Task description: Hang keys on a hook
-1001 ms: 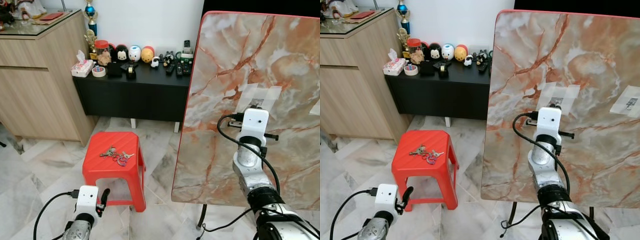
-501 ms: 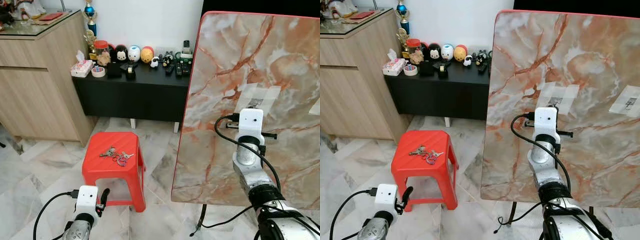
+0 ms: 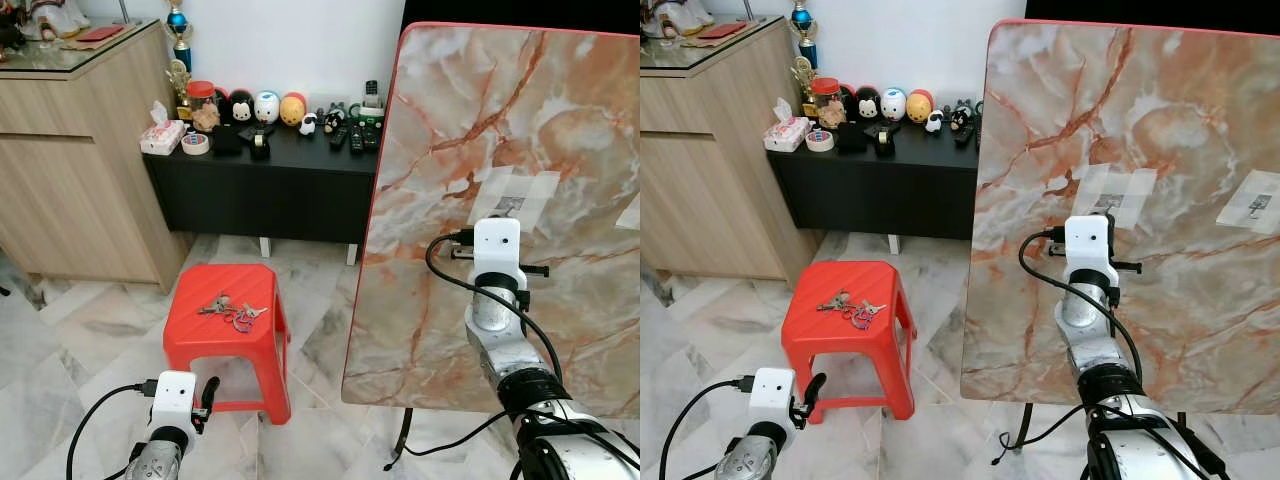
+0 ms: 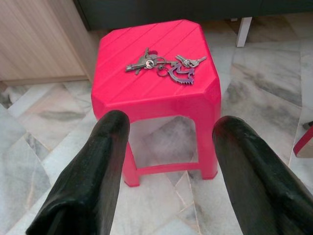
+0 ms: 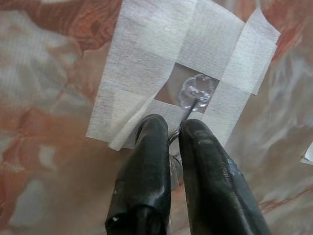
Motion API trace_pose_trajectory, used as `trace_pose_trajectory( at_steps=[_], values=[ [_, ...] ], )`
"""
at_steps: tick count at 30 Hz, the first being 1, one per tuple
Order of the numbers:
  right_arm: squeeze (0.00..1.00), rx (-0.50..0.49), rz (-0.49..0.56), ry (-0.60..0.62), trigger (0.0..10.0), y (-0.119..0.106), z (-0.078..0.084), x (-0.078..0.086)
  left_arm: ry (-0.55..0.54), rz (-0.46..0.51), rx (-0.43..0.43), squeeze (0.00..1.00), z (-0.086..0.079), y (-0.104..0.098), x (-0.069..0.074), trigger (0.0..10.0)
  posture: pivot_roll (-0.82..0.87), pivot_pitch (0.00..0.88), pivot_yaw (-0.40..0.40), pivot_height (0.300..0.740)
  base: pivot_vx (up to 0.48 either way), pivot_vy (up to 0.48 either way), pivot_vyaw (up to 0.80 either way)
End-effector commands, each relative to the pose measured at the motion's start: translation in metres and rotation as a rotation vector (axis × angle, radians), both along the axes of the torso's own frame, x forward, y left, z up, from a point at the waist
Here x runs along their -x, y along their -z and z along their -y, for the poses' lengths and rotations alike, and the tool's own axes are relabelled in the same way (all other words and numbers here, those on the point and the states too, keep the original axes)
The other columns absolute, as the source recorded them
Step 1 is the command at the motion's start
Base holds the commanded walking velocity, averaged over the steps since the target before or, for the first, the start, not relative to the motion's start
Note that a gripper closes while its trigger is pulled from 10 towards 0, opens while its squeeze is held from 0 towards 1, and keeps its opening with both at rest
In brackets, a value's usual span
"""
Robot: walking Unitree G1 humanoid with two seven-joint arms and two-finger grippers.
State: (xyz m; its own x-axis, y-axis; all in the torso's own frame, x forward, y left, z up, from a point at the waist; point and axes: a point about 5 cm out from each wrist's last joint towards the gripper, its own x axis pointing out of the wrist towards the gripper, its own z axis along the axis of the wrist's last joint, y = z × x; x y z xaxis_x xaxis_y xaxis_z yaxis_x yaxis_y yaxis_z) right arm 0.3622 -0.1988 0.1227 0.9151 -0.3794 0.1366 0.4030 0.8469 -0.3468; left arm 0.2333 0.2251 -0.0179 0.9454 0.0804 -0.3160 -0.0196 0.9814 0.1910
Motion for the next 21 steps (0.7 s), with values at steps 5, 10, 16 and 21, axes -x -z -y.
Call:
trace_pose_trajectory(
  at_steps=[5, 10, 16, 21],
  values=[
    [0.0, -0.007, -0.02, -0.013, 10.0, -0.003, -0.001, -0.004, -0.01, 0.007, 0.015, 0.0, 0.002, -0.001, -0.002, 10.0, 0.07, 0.0, -0.072, 0.717, 0.0, 0.0, 0.0],
    [0.0, -0.039, -0.001, -0.046, 10.0, -0.005, -0.005, -0.005, -0.012, 0.007, 0.014, 0.0, 0.002, -0.001, -0.002, 10.0, 0.07, 0.0, -0.073, 0.717, 0.0, 0.0, 0.0],
    [0.0, -0.112, 0.092, -0.174, 10.0, -0.008, -0.019, 0.001, -0.011, -0.001, 0.013, 0.0, 0.002, 0.001, 0.0, 10.0, 0.08, 0.0, -0.073, 0.717, 0.0, 0.0, 0.0],
    [0.0, -0.143, 0.171, -0.221, 10.0, 0.006, -0.018, 0.032, -0.013, -0.012, 0.01, 0.0, 0.001, 0.003, 0.003, 10.0, 0.08, 0.0, -0.078, 0.717, 0.0, 0.0, 0.0]
  ],
)
